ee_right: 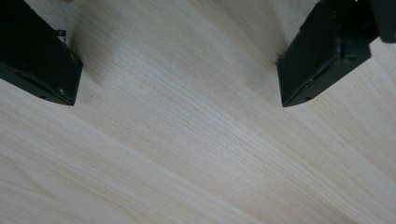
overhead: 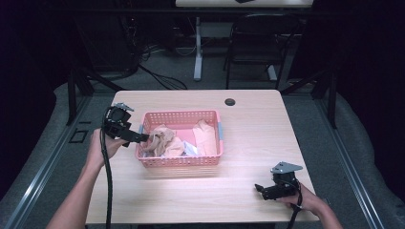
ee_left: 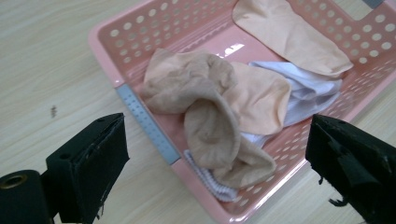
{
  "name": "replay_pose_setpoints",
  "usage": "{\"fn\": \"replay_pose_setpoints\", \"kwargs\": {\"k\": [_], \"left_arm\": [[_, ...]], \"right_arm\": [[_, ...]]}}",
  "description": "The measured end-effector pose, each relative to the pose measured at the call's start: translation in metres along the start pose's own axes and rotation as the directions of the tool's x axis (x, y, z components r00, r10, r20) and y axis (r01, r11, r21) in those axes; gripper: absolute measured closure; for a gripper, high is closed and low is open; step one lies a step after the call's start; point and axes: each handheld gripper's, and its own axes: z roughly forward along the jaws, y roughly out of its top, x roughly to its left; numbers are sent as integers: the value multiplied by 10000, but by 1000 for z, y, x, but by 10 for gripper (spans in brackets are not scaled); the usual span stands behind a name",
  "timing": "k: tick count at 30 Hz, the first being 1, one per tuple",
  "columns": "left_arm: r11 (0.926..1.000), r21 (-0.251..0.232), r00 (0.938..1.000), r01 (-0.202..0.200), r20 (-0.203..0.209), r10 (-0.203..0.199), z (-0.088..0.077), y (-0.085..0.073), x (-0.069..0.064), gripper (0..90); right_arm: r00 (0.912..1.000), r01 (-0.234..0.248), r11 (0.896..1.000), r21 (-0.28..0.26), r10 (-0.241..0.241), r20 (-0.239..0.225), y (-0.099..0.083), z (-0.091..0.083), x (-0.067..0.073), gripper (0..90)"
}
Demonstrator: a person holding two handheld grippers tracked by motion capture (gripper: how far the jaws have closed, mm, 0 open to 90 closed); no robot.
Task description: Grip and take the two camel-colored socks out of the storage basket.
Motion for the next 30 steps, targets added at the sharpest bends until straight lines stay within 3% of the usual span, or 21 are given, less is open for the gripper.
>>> {"fn": "replay_pose_setpoints", "kwargs": {"k": [10, 17, 19, 25, 28, 29, 30], "left_arm": [[9996, 289, 9998, 70, 180, -75, 35, -5, -7, 83], [9986, 526, 9999, 92, 75, -96, 50, -4, -9, 220], [9977, 667, 10000, 73, -42, -70, 54, -5, -10, 341], [9934, 1126, 9997, 205, -114, -194, 62, -6, -9, 521], [9902, 1373, 9996, 255, -107, -242, 64, -7, -9, 696], [9883, 1509, 9998, 214, -47, -209, 65, -7, -8, 696], [9867, 1609, 9998, 210, 31, -218, 66, -7, -9, 793]], "right_arm": [[10000, 0, 10000, 2, 0, 3, 0, 0, 0, 0], [10000, 13, 10000, 17, -13, -8, 0, 0, 0, 0], [10000, 8, 10000, 7, -8, -9, 0, 0, 0, 0], [10000, -3, 10000, 0, 3, 2, 0, 0, 0, 0], [10000, 11, 10000, 16, -11, -17, 0, 0, 0, 0], [10000, 7, 10000, 11, -7, -8, 0, 0, 0, 0], [10000, 11, 10000, 18, -11, -6, 0, 0, 0, 0]]}}
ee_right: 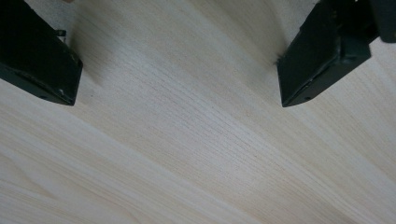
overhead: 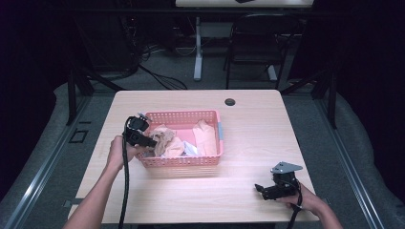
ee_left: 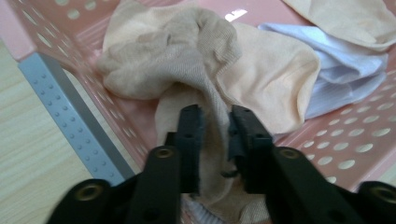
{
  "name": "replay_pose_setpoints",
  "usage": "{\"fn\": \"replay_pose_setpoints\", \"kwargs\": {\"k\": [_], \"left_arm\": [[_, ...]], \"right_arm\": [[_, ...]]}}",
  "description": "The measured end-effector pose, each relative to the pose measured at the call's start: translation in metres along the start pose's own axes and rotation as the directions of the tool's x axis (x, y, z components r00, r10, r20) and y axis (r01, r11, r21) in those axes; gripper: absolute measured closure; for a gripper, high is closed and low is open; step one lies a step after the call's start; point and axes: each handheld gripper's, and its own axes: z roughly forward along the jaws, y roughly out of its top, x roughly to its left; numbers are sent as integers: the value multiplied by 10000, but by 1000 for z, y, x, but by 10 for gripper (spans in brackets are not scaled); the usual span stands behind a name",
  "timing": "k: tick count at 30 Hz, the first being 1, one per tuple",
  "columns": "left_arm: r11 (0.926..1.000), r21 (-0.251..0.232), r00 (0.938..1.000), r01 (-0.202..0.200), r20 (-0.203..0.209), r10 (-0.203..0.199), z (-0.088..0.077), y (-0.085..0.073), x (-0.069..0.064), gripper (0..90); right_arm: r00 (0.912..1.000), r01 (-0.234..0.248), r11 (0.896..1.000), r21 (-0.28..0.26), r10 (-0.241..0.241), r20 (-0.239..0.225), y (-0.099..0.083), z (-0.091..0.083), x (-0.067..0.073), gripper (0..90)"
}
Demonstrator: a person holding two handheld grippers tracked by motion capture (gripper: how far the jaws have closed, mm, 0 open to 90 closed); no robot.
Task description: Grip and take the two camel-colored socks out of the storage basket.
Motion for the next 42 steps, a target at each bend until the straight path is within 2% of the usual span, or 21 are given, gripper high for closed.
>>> {"fn": "replay_pose_setpoints", "kwargs": {"k": [3, 10, 11, 13, 16, 19, 22, 23, 26, 28, 30, 31, 34, 36, 37, 38, 39, 42], "left_arm": [[9999, 97, 9999, -108, 89, 107, -2, 1, -1, 869], [9959, 622, 9976, -662, 233, 649, -14, 14, -3, 874], [9930, 767, 9957, -895, 323, 872, -22, 20, -4, 874], [9917, 795, 9941, -1013, 478, 977, -29, 26, -4, 874], [9892, 872, 9923, -1180, 470, 1143, -36, 31, -5, 874], [9813, 1171, 9880, -1530, 392, 1494, -47, 42, -6, 873], [9777, 1304, 9861, -1646, 439, 1602, -52, 47, -6, 872], [9721, 1472, 9831, -1825, 448, 1777, -56, 52, -7, 872], [9693, 1537, 9813, -1917, 495, 1862, -61, 57, -8, 872], [9607, 1769, 9766, -2140, 596, 2066, -68, 65, -10, 873], [9586, 1810, 9752, -2200, 663, 2113, -70, 68, -10, 872], [9540, 1928, 9730, -2297, 688, 2203, -75, 73, -12, 872], [9465, 2082, 9691, -2465, 625, 2387, -82, 80, -16, 873], [9450, 2120, 9683, -2492, 689, 2399, -85, 82, -17, 872], [9372, 2236, 9635, -2675, 677, 2589, -90, 86, -19, 872], [9372, 2236, 9635, -2675, 677, 2589, -90, 86, -19, 872], [9306, 2335, 9594, -2819, 739, 2721, -96, 91, -22, 872], [9267, 2391, 9570, -2899, 658, 2824, -104, 95, -25, 872]], "right_arm": [[10000, -15, 10000, -19, 15, 6, 0, 0, 0, 0], [10000, -5, 10000, -6, 5, -3, 0, 0, 0, 0], [10000, -4, 10000, -4, 4, -3, 0, 0, 0, 0], [10000, -8, 10000, -11, 8, 4, 0, 0, 0, 0], [10000, -6, 10000, -4, 6, -4, 0, 0, 0, 0], [10000, -5, 10000, -7, 5, -3, 0, 0, 0, 0], [10000, 1, 10000, 0, -1, -4, 0, 0, 0, 0], [10000, -9, 10000, -12, 9, -7, 0, 0, 0, 0], [10000, -17, 10000, -22, 17, -2, 0, 0, 0, 0], [10000, 9, 10000, 6, -9, 2, 0, 0, 0, 0], [10000, 12, 10000, 13, -12, 2, 0, 0, 0, 0], [10000, 10, 10000, 8, -10, 3, 0, 0, 0, 0], [10000, 0, 10000, -4, 0, 14, 0, 0, 0, 0], [10000, 2, 10000, -5, -2, 15, 0, 0, 0, 0], [10000, 7, 10000, 5, -7, 0, 0, 0, 0, 0], [10000, 7, 10000, 5, -7, 0, 0, 0, 0, 0], [10000, 11, 10000, 7, -11, -16, 0, 0, 0, 0], [10000, 9, 10000, 5, -9, -5, 0, 0, 0, 0]]}}
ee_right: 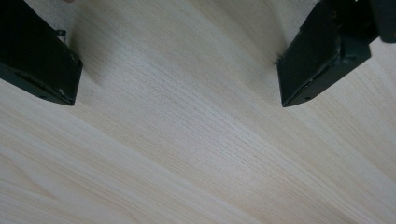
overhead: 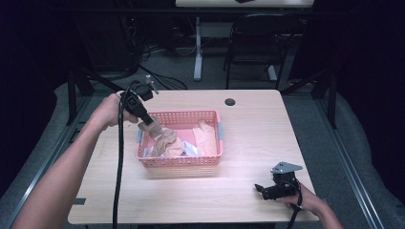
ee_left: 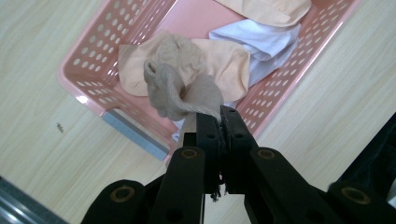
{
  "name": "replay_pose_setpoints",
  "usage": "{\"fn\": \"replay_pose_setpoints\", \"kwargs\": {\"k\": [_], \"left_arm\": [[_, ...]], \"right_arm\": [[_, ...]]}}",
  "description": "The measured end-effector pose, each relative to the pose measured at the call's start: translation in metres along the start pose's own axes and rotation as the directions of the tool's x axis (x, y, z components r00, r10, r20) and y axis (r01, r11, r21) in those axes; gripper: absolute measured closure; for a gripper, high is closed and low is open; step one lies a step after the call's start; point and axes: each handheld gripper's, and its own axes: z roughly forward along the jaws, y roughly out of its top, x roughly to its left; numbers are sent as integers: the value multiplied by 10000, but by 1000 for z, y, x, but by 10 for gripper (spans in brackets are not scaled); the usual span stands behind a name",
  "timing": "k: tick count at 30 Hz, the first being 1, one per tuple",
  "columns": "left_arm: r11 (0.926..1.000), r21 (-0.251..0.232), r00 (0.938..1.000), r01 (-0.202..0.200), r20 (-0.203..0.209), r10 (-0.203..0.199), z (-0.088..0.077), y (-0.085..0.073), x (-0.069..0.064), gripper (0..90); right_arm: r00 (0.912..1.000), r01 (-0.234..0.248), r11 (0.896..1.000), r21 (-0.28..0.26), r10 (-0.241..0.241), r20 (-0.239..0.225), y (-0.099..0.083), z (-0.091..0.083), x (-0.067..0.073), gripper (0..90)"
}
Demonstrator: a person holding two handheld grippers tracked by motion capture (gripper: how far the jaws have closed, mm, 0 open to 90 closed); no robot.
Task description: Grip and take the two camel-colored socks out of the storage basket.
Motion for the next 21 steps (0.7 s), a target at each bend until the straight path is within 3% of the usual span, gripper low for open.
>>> {"fn": "replay_pose_setpoints", "kwargs": {"k": [7, 11, 21], "left_arm": [[9998, 53, 9996, -178, -240, 179, -23, 4, -5, 872], [9995, 200, 9980, -233, -584, 245, -31, 1, -5, 872], [9991, 293, 9957, 292, -882, -266, -47, -24, 9, 871]], "right_arm": [[10000, 0, 10000, 0, 0, -7, 0, 0, 0, 0], [10000, 1, 10000, 0, -1, -11, 0, 0, 0, 0], [10000, 2, 10000, 3, -2, -14, 0, 0, 0, 0]]}}
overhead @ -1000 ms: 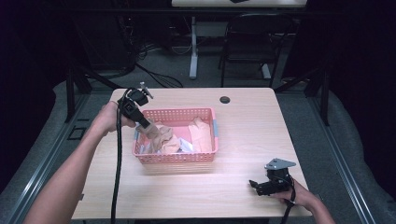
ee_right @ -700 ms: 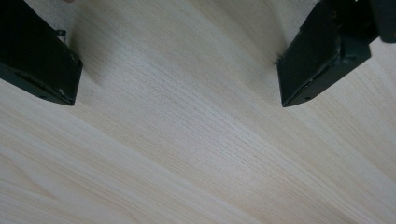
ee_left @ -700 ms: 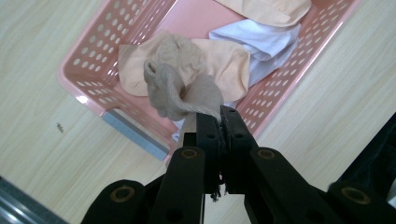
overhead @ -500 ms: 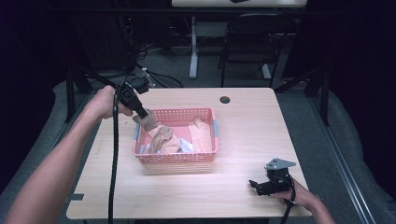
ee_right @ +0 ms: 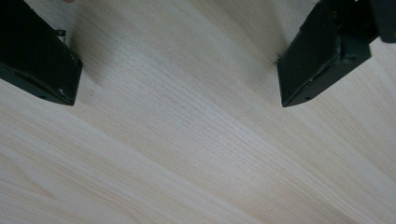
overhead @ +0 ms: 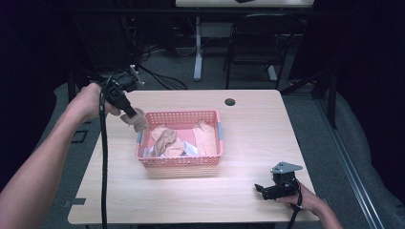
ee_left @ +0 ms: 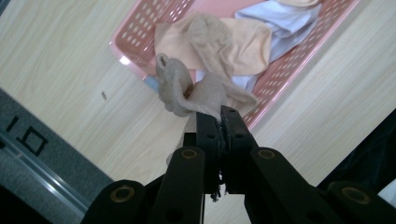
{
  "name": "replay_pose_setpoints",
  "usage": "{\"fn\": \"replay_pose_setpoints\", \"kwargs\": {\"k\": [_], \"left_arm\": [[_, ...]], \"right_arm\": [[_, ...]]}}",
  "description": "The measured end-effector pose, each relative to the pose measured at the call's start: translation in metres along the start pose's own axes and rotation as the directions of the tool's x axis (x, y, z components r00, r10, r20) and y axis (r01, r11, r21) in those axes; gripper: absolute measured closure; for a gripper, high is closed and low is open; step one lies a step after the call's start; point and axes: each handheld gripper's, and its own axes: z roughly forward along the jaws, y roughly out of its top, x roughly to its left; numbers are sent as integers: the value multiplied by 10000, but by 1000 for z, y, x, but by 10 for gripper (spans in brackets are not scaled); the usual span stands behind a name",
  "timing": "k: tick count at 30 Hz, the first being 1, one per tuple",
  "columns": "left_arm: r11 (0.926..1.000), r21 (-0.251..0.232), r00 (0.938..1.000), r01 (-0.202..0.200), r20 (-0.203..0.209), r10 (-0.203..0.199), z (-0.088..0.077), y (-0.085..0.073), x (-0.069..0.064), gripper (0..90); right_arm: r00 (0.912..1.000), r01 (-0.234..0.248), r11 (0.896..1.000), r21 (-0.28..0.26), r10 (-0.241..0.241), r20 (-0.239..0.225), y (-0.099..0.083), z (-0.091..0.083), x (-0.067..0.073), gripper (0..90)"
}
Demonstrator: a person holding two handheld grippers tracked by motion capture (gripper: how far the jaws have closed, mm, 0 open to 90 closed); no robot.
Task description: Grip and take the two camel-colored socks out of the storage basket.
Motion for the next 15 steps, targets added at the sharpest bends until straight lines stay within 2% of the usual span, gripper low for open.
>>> {"fn": "replay_pose_setpoints", "kwargs": {"k": [7, 8, 15], "left_arm": [[9987, 30, 9984, 511, -225, -510, -12, -27, 16, 871], [9977, 46, 9974, 672, -276, -670, -15, -34, 20, 871], [9933, 100, 9926, 1149, -397, -1144, -22, -54, 30, 871]], "right_arm": [[10000, -1, 10000, 2, 1, -2, 0, 0, 0, 0], [10000, -5, 10000, 4, 5, -6, 0, 0, 0, 0], [10000, 51, 10000, 35, -51, -8, 0, 0, 0, 0]]}}
